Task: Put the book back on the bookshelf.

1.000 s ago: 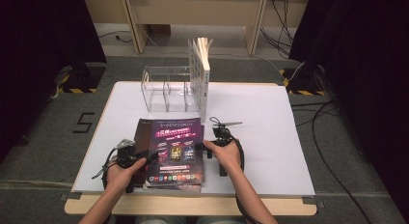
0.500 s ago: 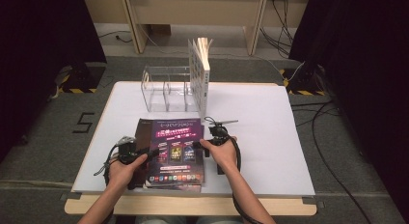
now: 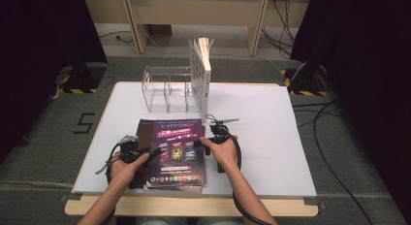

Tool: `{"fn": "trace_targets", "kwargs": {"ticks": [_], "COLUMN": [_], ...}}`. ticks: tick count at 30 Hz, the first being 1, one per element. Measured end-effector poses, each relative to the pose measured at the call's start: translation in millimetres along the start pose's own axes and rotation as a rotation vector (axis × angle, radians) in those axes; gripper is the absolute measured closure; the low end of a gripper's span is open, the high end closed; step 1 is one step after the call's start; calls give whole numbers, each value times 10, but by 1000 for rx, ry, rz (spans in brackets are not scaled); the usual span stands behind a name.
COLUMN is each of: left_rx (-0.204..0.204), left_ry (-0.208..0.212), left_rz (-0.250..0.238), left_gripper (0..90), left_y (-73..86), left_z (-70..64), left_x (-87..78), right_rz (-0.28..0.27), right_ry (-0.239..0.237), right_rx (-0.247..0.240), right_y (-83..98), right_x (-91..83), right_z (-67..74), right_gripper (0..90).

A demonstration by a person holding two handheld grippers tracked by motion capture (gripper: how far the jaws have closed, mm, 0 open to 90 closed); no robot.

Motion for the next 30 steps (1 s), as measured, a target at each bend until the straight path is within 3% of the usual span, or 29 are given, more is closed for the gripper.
{"fn": "trace_targets", "kwargs": {"ticks": [3,9,12,14,19,25,30], "left_rx": [1,-33,-44,-37,-95,-71,-51], "left_ry": [-1,-15,2,-7,19,4,-18], "left_rz": [3,-3,-8,-1,4,-11,5], "left_gripper": [491,544,550,564,561,619,642], "left_y": [0,-26,-46,-49,-30,-59,-53], "left_z": [4,20,5,2,64,39,46], "left_x": [-4,-61,-76,-66,-3,-47,-30], "right_rz": [-3,-7,-2,-5,-2,-1,11], "right_ry": [5,11,15,17,14,19,32], "right_rx": [-5,-11,-14,-15,-16,-20,-21], "right_y": [0,6,7,6,1,3,4], "right_x": [3,3,2,5,4,1,-8], "right_z": [6,13,17,21,12,11,-4], "right_gripper": [494,493,492,490,497,516,590]}}
Point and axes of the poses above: each handheld gripper's, and its own axes: x roughly forward along the jaws, y roughly out of its underside, z roughly to its left, the point moved 4 cm from there along x, roughly forward along the jaws, and after that the axes turned 3 degrees about z, right-handed, at the moved point
